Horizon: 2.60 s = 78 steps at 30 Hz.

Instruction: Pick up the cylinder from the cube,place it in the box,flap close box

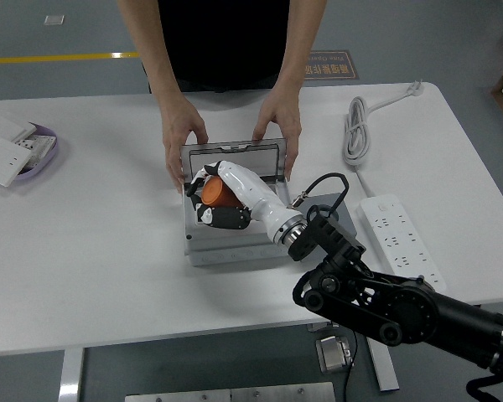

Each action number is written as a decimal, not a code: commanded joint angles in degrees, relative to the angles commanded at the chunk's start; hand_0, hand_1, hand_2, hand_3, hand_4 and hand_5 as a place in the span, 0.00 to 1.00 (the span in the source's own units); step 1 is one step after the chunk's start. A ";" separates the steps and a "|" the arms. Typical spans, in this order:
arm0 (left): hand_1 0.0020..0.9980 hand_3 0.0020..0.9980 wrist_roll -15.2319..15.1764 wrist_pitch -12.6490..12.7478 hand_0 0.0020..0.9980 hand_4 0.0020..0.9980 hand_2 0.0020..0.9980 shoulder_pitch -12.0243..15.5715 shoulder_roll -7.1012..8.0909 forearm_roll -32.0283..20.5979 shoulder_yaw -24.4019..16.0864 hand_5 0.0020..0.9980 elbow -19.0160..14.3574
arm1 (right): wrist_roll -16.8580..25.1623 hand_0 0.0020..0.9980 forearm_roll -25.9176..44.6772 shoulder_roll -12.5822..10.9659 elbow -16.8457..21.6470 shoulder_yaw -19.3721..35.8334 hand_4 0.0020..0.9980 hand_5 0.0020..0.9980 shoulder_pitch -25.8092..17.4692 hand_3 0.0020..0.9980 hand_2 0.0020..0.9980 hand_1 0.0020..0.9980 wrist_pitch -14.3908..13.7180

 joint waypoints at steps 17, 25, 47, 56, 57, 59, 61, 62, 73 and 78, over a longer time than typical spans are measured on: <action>0.65 0.67 0.01 0.01 0.63 0.72 0.63 -0.20 0.08 0.52 -0.48 0.25 -0.02 | -4.97 0.19 -25.16 1.46 -4.25 -2.29 0.00 0.00 3.80 0.24 0.32 0.27 5.68; 0.65 0.67 0.03 0.00 0.63 0.72 0.63 -0.20 0.04 0.86 -0.78 0.25 -0.09 | -4.75 0.21 -25.64 1.03 -5.70 -0.85 0.00 0.00 3.78 0.29 0.33 0.29 8.48; 0.65 0.67 0.05 0.00 0.63 0.72 0.63 -0.27 0.03 1.72 -1.46 0.25 -0.21 | -6.21 0.73 -25.45 1.02 -6.75 0.10 0.98 0.58 3.35 0.69 0.64 0.65 10.66; 0.65 0.67 0.05 -0.01 0.63 0.72 0.63 -0.17 -0.09 2.81 -2.51 0.25 -0.37 | -3.98 0.74 -11.94 -3.68 0.68 3.92 1.00 0.59 1.60 0.70 0.65 0.65 10.27; 0.65 0.67 0.06 -0.01 0.63 0.72 0.63 -0.15 -0.11 2.83 -2.51 0.25 -0.38 | -3.83 0.74 -9.90 -4.45 1.94 4.71 1.00 0.59 1.60 0.70 0.65 0.65 10.31; 0.65 0.67 0.07 -0.02 0.63 0.72 0.63 -0.14 -0.12 2.87 -2.47 0.25 -0.39 | -3.79 0.74 -6.55 -5.65 4.19 5.99 1.00 0.59 2.09 0.70 0.65 0.65 10.36; 0.65 0.67 0.06 -0.02 0.63 0.72 0.63 -0.19 -0.08 2.93 -2.45 0.25 -0.40 | -3.80 0.74 -3.44 -6.56 5.45 7.05 1.00 0.59 3.23 0.70 0.65 0.65 10.38; 0.65 0.67 0.06 -0.02 0.63 0.72 0.63 -0.24 -0.04 2.97 -2.45 0.25 -0.41 | -3.86 0.70 -1.85 -6.94 5.57 7.42 0.98 0.57 3.96 0.68 0.65 0.64 10.40; 0.65 0.67 -0.01 0.04 0.63 0.72 0.63 -0.50 0.24 3.16 -2.21 0.25 -0.50 | -3.12 0.67 9.68 -6.94 -1.73 6.38 0.96 0.57 11.86 0.67 0.63 0.62 11.71; 0.65 0.67 -0.01 0.04 0.63 0.72 0.63 -0.73 0.29 3.88 -2.65 0.25 -0.59 | -2.26 0.65 13.82 -5.69 -8.15 3.92 0.96 0.57 15.35 0.67 0.63 0.62 12.79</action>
